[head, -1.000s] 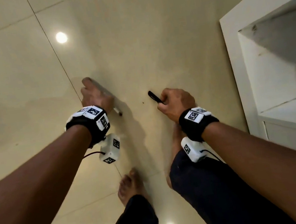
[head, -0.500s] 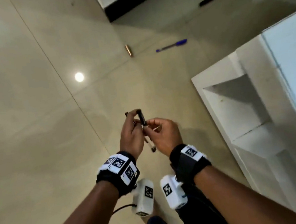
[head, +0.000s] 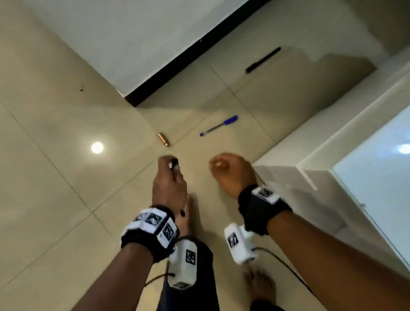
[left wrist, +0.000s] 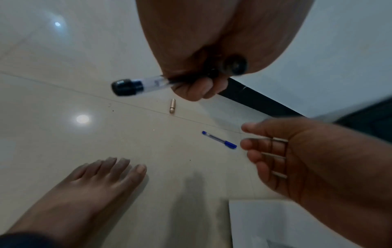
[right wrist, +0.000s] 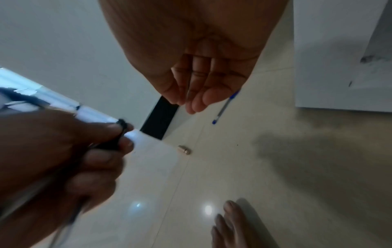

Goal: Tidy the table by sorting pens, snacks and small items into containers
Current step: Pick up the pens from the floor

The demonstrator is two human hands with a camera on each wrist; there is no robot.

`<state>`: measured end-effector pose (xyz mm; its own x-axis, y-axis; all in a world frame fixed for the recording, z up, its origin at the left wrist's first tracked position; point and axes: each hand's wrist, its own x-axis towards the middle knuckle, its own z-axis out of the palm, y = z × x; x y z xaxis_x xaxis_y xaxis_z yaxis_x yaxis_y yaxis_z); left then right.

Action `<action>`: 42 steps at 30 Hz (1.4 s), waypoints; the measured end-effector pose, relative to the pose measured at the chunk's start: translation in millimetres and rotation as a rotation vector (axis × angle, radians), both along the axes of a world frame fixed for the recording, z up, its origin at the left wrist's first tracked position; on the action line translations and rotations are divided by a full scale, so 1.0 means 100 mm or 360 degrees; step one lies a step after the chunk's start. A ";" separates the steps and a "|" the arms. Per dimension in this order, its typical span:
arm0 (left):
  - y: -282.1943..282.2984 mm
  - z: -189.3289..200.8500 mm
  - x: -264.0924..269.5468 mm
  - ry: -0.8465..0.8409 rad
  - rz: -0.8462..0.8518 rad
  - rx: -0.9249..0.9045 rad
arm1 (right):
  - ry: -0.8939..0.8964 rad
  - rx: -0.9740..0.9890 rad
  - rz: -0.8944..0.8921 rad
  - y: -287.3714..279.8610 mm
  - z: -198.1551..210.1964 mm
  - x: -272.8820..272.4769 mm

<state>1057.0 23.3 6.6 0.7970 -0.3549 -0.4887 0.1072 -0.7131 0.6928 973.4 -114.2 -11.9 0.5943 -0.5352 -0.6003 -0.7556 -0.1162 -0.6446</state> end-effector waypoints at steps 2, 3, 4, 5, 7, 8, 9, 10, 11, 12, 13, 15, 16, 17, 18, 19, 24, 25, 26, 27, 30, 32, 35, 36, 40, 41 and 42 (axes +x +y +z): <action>-0.01 -0.25 0.24 0.0067 -0.0026 0.0011 | 0.0140 -0.0025 -0.0146 -0.18 -0.38 0.24; -0.02 -0.34 0.35 0.0064 -0.0078 0.0002 | 0.0178 -0.0025 -0.0240 -0.27 -0.56 0.36; 0.00 -0.49 0.46 0.0071 -0.0132 0.0004 | 0.0222 -0.0032 -0.0337 -0.33 -0.75 0.49; 0.01 -0.58 0.53 0.0083 -0.0164 -0.0013 | 0.0265 -0.0056 -0.0434 -0.41 -0.90 0.59; 0.04 -0.79 0.66 0.0095 -0.0220 -0.0047 | 0.0323 -0.0094 -0.0604 -0.52 -1.23 0.81; 0.04 -0.86 0.70 0.0095 -0.0249 -0.0048 | 0.0348 -0.0101 -0.0667 -0.59 -1.36 0.89; 0.06 -0.92 0.75 0.0095 -0.0280 -0.0036 | 0.0376 -0.0099 -0.0710 -0.61 -1.53 0.96; 0.07 -0.95 0.77 0.0089 -0.0288 -0.0027 | 0.0411 -0.0105 -0.0729 -0.64 -1.65 1.00; 0.08 -0.99 0.80 0.0088 -0.0264 -0.0022 | 0.0451 -0.0105 -0.0728 -0.67 -1.74 1.04; 0.10 -1.03 0.82 0.0104 -0.0198 -0.0027 | 0.0486 -0.0106 -0.0706 -0.67 -1.82 1.06; 0.09 -1.05 0.84 0.0138 -0.0112 -0.0051 | 0.0519 -0.0109 -0.0674 -0.69 -1.84 1.07; 0.11 -1.13 0.86 0.0163 0.0006 -0.0001 | 0.0519 -0.0035 -0.0598 -0.66 -1.74 1.04; 0.12 -1.15 0.86 0.0149 0.0027 0.0071 | 0.0462 -0.0009 -0.0574 -0.63 -1.68 1.01; 0.11 -1.13 0.86 0.0170 0.0056 0.0098 | 0.0382 0.0006 -0.0563 -0.58 -1.58 0.97; 0.10 -1.10 0.85 0.0215 0.0098 0.0084 | 0.0295 0.0011 -0.0565 -0.49 -1.48 0.93; 0.07 -1.03 0.83 0.0281 0.0157 0.0047 | 0.0200 0.0027 -0.0573 -0.41 -1.37 0.88; -0.23 -0.53 0.72 0.0835 0.0415 -0.0259 | -0.0113 0.0263 -0.0464 0.11 -0.51 0.75; -0.29 -0.45 0.71 0.0837 0.0350 -0.0261 | -0.0156 0.0336 -0.0424 0.22 -0.34 0.75; -0.34 -0.36 0.69 0.0826 0.0308 -0.0267 | -0.0189 0.0432 -0.0413 0.31 -0.17 0.76; -0.40 -0.24 0.71 0.0818 0.0301 -0.0271 | -0.0205 0.0516 -0.0431 0.35 0.00 0.79; -0.56 0.05 0.82 0.0878 0.0348 -0.0202 | -0.0234 0.0507 -0.0464 0.25 0.32 0.90; -0.72 0.26 1.00 0.0939 0.0324 -0.0164 | -0.0233 0.0267 -0.0268 -0.04 0.48 1.03; -0.95 0.42 1.28 0.0742 0.0119 -0.0072 | -0.0062 0.0018 -0.0060 -0.60 0.56 1.19; -1.03 0.42 1.38 0.0635 0.0027 -0.0056 | 0.0015 0.0056 -0.0107 -0.79 0.51 1.23; -1.45 0.33 1.77 0.0502 -0.0204 -0.0063 | 0.0180 0.0517 -0.0619 -1.48 0.01 1.36; -1.56 0.29 1.84 0.0498 -0.0243 -0.0069 | 0.0222 0.0512 -0.0637 -1.63 -0.16 1.36; -1.70 0.22 1.90 0.0492 -0.0280 -0.0081 | 0.0303 0.0433 -0.0619 -1.81 -0.33 1.39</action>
